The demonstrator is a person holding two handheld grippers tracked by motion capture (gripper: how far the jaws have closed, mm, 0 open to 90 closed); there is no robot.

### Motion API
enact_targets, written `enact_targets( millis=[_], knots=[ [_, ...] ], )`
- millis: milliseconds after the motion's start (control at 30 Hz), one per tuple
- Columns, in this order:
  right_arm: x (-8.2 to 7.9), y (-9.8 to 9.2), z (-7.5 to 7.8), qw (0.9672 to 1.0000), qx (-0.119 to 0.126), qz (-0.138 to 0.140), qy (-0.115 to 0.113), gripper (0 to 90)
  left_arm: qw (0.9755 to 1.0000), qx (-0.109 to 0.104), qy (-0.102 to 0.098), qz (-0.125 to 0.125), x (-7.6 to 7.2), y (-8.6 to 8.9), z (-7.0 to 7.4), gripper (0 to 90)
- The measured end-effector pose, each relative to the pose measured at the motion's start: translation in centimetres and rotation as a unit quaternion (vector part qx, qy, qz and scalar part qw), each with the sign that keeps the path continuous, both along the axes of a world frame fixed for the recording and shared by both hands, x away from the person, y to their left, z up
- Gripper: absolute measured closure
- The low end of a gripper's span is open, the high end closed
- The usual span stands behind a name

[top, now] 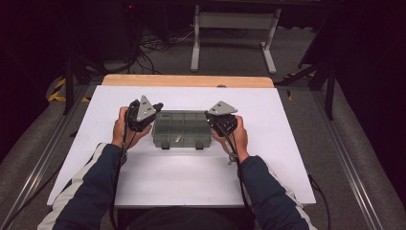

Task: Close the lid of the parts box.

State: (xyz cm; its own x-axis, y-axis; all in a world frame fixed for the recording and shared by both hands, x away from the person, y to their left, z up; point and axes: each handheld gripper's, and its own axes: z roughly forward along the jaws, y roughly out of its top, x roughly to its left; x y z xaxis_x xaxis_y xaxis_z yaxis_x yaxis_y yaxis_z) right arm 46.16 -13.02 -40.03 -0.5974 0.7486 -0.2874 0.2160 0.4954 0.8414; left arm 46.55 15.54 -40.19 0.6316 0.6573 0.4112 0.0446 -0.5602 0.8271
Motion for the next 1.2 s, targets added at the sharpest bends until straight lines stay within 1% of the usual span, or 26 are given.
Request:
enact_targets(
  millis=[67, 133, 233, 300, 333, 467, 500, 667, 700, 767, 800, 900, 933, 967, 1000, 1100, 1200],
  knots=[
    [-0.3, 0.0, 0.0, 1.0, 0.005, 0.005, 0.0, 90.0, 1.0, -0.002, 0.003, -0.005, -0.3, -0.1, -0.1, 90.0],
    [-0.5, -0.1, 0.0, 0.9999, 0.006, 0.01, -0.003, 90.0, 0.9999, 0.002, 0.001, -0.01, -0.7, -0.1, -0.2, 90.0],
    [-0.9, -0.1, 0.0, 0.9998, 0.009, 0.019, -0.005, 90.0, 0.9999, -0.003, 0.003, -0.016, -1.3, -0.2, -0.4, 90.0],
    [-1.2, -0.2, -0.1, 0.9996, 0.01, 0.027, -0.004, 90.0, 0.9997, 0.0, 0.003, -0.022, -1.8, -0.1, -0.5, 90.0],
    [-1.4, -0.3, -0.2, 0.9992, 0.015, 0.037, -0.004, 90.0, 0.9997, -0.003, 0.005, -0.025, -1.9, -0.1, -0.6, 90.0],
    [-1.8, -0.6, -0.3, 0.9983, 0.02, 0.054, -0.006, 90.0, 0.9994, -0.011, 0.008, -0.031, -2.7, 0.2, -0.9, 90.0],
    [-1.9, -0.6, -0.4, 0.9983, 0.018, 0.056, -0.007, 90.0, 0.9993, -0.014, 0.009, -0.033, -2.8, 0.2, -1.0, 90.0],
    [-2.2, -0.7, -0.6, 0.9978, 0.016, 0.063, -0.001, 90.0, 0.9991, -0.014, 0.012, -0.039, -3.5, 0.5, -1.3, 90.0],
    [-2.3, -0.7, -0.8, 0.9976, 0.012, 0.068, 0.0, 89.9, 0.9989, -0.014, 0.015, -0.043, -3.8, 0.5, -1.4, 89.9],
    [-2.4, -0.7, -0.8, 0.9976, 0.012, 0.069, 0.001, 89.9, 0.9988, -0.009, 0.013, -0.045, -4.1, 0.5, -1.5, 89.9],
    [-2.5, -0.7, -0.9, 0.9973, 0.011, 0.073, 0.003, 89.8, 0.9986, -0.009, 0.016, -0.05, -4.3, 0.6, -1.6, 89.9],
    [-2.6, -0.7, -1.1, 0.997, 0.008, 0.076, 0.006, 89.7, 0.9985, -0.003, 0.017, -0.053, -4.7, 0.6, -1.8, 89.9],
    [-2.8, -0.7, -1.3, 0.9967, 0.003, 0.08, 0.007, 89.7, 0.9982, -0.002, 0.021, -0.057, -4.9, 0.6, -2.0, 89.8],
    [-2.9, -0.7, -1.4, 0.9967, 0.0, 0.081, 0.007, 89.8, 0.9982, -0.002, 0.021, -0.057, -4.9, 0.6, -2.0, 89.8],
    [-3.0, -0.7, -1.6, 0.9965, -0.002, 0.083, 0.009, 89.8, 0.9976, 0.001, 0.028, -0.063, -5.1, 0.6, -2.3, 89.8],
    [-3.1, -0.7, -2.0, 0.996, -0.008, 0.088, 0.014, 89.8, 0.9972, 0.013, 0.03, -0.067, -5.4, 0.6, -2.7, 89.9],
    [-3.2, -0.7, -2.3, 0.9956, -0.012, 0.091, 0.018, 89.7, 0.9969, 0.01, 0.034, -0.07, -5.5, 0.6, -2.9, 89.9]
  ],
)
